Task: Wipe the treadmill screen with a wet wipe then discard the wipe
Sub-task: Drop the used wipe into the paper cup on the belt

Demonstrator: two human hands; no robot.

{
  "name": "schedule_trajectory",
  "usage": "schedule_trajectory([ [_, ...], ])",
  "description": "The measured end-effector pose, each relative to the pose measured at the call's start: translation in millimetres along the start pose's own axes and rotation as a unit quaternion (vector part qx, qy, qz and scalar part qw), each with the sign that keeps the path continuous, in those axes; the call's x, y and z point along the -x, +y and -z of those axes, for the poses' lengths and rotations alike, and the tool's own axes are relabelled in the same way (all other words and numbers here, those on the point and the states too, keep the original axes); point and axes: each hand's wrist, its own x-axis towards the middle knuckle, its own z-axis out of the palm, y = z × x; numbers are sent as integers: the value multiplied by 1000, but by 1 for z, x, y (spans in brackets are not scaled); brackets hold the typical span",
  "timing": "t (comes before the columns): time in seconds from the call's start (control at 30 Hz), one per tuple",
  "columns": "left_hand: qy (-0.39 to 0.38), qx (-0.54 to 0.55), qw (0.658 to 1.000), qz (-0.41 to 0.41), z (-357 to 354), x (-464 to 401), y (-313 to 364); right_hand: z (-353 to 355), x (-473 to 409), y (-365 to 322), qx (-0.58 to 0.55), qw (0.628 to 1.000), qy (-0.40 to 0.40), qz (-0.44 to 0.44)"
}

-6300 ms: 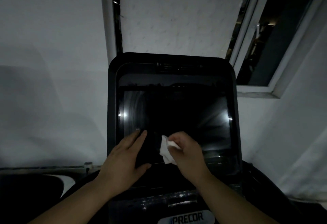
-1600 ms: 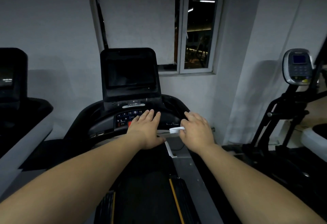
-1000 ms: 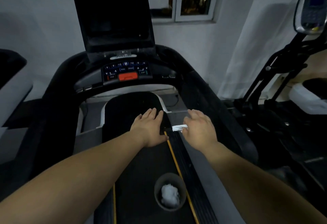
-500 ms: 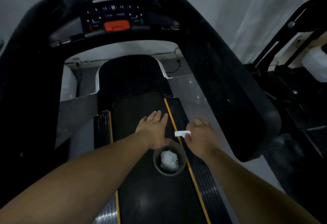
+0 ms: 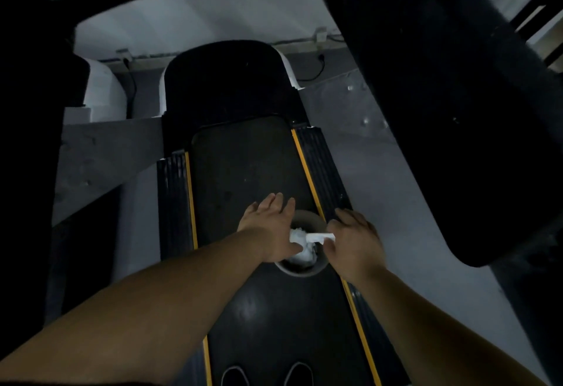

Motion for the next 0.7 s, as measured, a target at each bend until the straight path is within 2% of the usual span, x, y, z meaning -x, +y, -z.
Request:
schedule_trajectory([
  [0.4, -16, 33, 999, -7, -100, -94, -23, -127, -50, 34, -8, 999, -30, 15],
  [0.6, -21, 27, 999, 4, -151, -142, -42, -196, -67, 51, -20, 999, 3, 35],
  [0.7, -11, 23, 1000, 0, -171, -165, -52, -223, -77, 57, -7, 999, -31, 30],
])
